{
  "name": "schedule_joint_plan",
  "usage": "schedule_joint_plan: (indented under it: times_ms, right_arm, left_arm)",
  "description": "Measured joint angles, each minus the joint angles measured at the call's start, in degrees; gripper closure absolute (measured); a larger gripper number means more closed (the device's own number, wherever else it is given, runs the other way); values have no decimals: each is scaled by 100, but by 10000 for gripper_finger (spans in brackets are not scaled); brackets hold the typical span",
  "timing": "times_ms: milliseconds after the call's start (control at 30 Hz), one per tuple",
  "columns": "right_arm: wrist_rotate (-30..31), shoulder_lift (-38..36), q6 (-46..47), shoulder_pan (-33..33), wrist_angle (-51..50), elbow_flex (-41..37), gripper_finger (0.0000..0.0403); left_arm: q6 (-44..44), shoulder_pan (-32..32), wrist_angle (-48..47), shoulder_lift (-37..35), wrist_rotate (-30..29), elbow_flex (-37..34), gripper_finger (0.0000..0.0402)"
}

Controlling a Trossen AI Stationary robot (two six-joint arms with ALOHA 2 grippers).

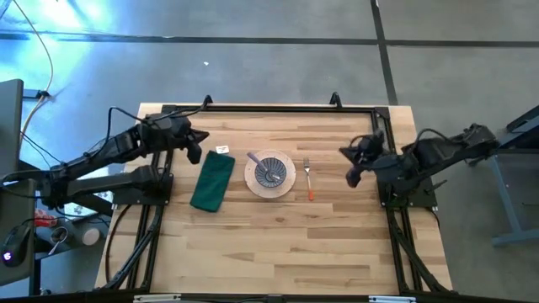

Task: Set table place
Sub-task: Return to Home Position

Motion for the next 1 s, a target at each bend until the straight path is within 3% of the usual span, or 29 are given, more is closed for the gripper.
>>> schedule_joint_plan:
  times_ms: [133, 200, 367, 533, 700, 867, 1000]
  right_arm:
    - [-440, -809, -557, -80, 1923, -1373, 403]
    - [-620, -1282, -833, -148, 2797, -2036, 403]
    - [-849, -2523, -1116, -494, 4169, -3420, 403]
    - [-1057, -3469, -1172, -792, 4993, -4453, 403]
    - [-1448, -4161, -1213, -979, 5393, -4905, 403]
    - [-1252, -4532, -1992, -1074, 5390, -4877, 403]
    - [-1171, -4558, -2524, -1078, 5385, -4775, 403]
  left_arm:
    - [16, 494, 1092, 0, 1305, -671, 401]
    - [-109, 707, 1425, 0, 1655, -969, 401]
    - [-267, 841, 1588, -15, 1985, -1234, 401]
    - [-521, 420, 1719, -130, 2108, -1183, 401]
    - [-374, -286, 1567, -497, 2064, -1081, 401]
    - [-783, -571, 1014, -1119, 1740, -1078, 401]
    - [-1021, -624, 714, -1607, 1852, -1078, 401]
